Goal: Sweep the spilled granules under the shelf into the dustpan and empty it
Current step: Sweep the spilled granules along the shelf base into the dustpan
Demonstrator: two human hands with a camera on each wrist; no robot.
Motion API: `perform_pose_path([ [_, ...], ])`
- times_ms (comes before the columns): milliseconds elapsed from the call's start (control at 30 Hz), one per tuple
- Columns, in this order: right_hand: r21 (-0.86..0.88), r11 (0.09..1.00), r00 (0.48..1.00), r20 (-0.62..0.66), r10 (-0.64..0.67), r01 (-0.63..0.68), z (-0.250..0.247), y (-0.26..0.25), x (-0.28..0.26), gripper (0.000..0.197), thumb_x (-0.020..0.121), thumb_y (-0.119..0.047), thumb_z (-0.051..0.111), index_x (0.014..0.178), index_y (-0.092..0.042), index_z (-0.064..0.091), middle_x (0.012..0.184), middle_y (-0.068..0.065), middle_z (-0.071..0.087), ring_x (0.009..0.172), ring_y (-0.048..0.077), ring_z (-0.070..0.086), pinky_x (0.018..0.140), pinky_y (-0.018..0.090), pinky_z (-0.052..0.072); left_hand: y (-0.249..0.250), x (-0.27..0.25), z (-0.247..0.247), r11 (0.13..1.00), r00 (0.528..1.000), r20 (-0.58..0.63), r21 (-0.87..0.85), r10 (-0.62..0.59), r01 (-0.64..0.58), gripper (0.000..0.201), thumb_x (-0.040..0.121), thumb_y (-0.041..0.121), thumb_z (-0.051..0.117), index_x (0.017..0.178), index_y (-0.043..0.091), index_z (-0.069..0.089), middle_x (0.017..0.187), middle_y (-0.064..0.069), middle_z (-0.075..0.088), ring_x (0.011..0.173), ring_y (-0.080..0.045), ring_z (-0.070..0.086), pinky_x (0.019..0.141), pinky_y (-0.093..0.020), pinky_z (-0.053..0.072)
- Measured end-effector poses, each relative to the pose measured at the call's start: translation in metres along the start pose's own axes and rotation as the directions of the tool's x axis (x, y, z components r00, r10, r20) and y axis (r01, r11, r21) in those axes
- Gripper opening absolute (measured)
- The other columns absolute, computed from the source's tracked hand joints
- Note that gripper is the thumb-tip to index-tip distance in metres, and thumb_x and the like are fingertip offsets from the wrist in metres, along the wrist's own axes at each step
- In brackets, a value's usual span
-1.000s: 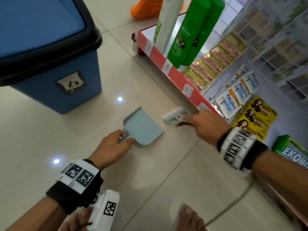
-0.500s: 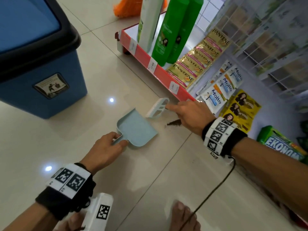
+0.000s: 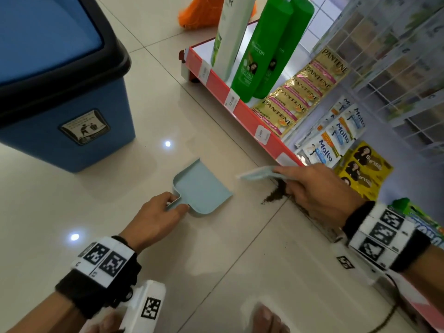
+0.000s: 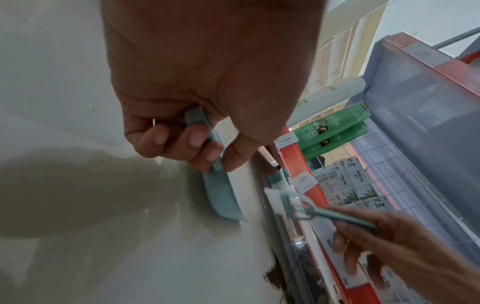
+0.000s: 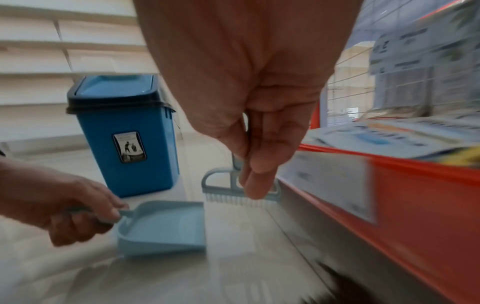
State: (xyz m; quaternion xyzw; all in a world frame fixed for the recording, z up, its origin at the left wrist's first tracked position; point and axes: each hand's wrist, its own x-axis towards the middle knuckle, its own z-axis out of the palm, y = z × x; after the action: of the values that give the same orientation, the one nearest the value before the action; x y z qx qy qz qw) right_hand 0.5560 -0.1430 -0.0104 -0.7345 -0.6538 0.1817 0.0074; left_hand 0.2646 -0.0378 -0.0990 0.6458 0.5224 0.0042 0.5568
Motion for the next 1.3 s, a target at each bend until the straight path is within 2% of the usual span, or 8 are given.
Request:
perform_pose_path([
  [67,-0.005,0.998,0.995,-0.08,-0.064,0.064,-0.003,-0.02,0.032,0.035,0.1,-0.016,0.045,0.131,-0.027,0.059,0.066,-0.007,0.057,0.058,0.007,0.054,0.053,0.015,0.041,0.003,0.006,-0.004,0.999,1.0,-0.019,-0.043,-0.009,0.008,0.022,0.093,0.034,0.056,0.102,0.014,0.061,0.091,-0.002,0.062,0.076,-0.017,0.056,0.07,-0.032,0.044],
  [167,-0.151,0.982,0.976,-0.166,-0.137,0.113,0.001,-0.053,0.093,0.03,0.101,-0.015,0.041,0.126,-0.015,0.058,0.075,0.009,0.061,0.065,0.029,0.059,0.061,0.039,0.052,0.007,0.017,-0.013,0.993,0.998,-0.057,-0.115,-0.018,0.012,0.021,0.093,0.036,0.056,0.1,0.017,0.062,0.085,0.0,0.061,0.071,-0.016,0.055,0.067,-0.03,0.044],
  [333,-0.277,0.961,0.974,-0.211,-0.076,0.015,0.021,-0.097,0.183,0.021,0.096,-0.004,0.039,0.109,-0.005,0.055,0.073,0.008,0.049,0.061,0.024,0.045,0.056,0.031,0.033,0.008,0.034,-0.029,0.984,0.993,-0.112,-0.178,-0.028,0.008,0.015,0.092,0.036,0.057,0.096,0.022,0.061,0.084,0.001,0.061,0.071,-0.015,0.056,0.064,-0.03,0.043],
  [433,-0.335,0.941,0.98,-0.198,-0.033,-0.036,0.031,-0.103,0.22,0.021,0.092,0.004,0.043,0.103,-0.001,0.06,0.098,0.017,0.065,0.083,0.035,0.066,0.06,0.033,0.036,0.002,0.041,-0.038,0.986,0.989,-0.145,-0.165,-0.027,0.003,0.016,0.093,0.039,0.055,0.095,0.024,0.06,0.087,0.0,0.063,0.076,-0.016,0.058,0.064,-0.03,0.044],
  [567,-0.316,0.934,0.98,-0.159,0.121,-0.167,0.04,-0.1,0.251,0.027,0.094,0.007,0.04,0.105,0.001,0.064,0.108,0.019,0.066,0.1,0.039,0.066,0.068,0.04,0.047,-0.002,0.05,-0.043,0.989,0.989,-0.147,-0.149,-0.035,0.013,0.021,0.093,0.043,0.054,0.103,0.025,0.06,0.095,0.005,0.063,0.084,-0.012,0.06,0.065,-0.029,0.045],
  [867,-0.276,0.924,0.962,-0.015,0.271,-0.265,0.034,-0.082,0.203,0.03,0.095,-0.004,0.038,0.11,0.002,0.064,0.112,0.023,0.064,0.102,0.041,0.063,0.073,0.039,0.046,-0.006,0.051,-0.04,0.982,0.994,-0.106,-0.191,-0.021,0.0,0.021,0.093,0.038,0.055,0.101,0.02,0.061,0.097,0.0,0.066,0.09,-0.019,0.062,0.077,-0.036,0.05],
  [1033,-0.297,0.914,0.943,0.098,0.317,-0.276,0.016,-0.071,0.125,0.017,0.093,-0.005,0.042,0.084,-0.01,0.056,0.087,0.013,0.061,0.083,0.028,0.056,0.073,0.034,0.044,-0.011,0.041,-0.04,0.981,0.993,-0.118,-0.19,0.011,-0.033,0.015,0.091,0.036,0.059,0.089,0.021,0.06,0.081,0.006,0.061,0.072,-0.011,0.056,0.061,-0.029,0.04],
  [1300,-0.259,0.945,0.979,-0.082,0.185,-0.2,0.009,-0.108,0.169,0.027,0.092,-0.002,0.043,0.111,-0.001,0.062,0.097,0.019,0.064,0.089,0.037,0.064,0.066,0.037,0.047,-0.009,0.034,-0.03,0.998,0.998,-0.06,-0.062,0.018,-0.021,0.032,0.092,0.037,0.057,0.065,0.02,0.053,0.061,0.005,0.056,0.057,-0.013,0.05,0.055,-0.028,0.036],
])
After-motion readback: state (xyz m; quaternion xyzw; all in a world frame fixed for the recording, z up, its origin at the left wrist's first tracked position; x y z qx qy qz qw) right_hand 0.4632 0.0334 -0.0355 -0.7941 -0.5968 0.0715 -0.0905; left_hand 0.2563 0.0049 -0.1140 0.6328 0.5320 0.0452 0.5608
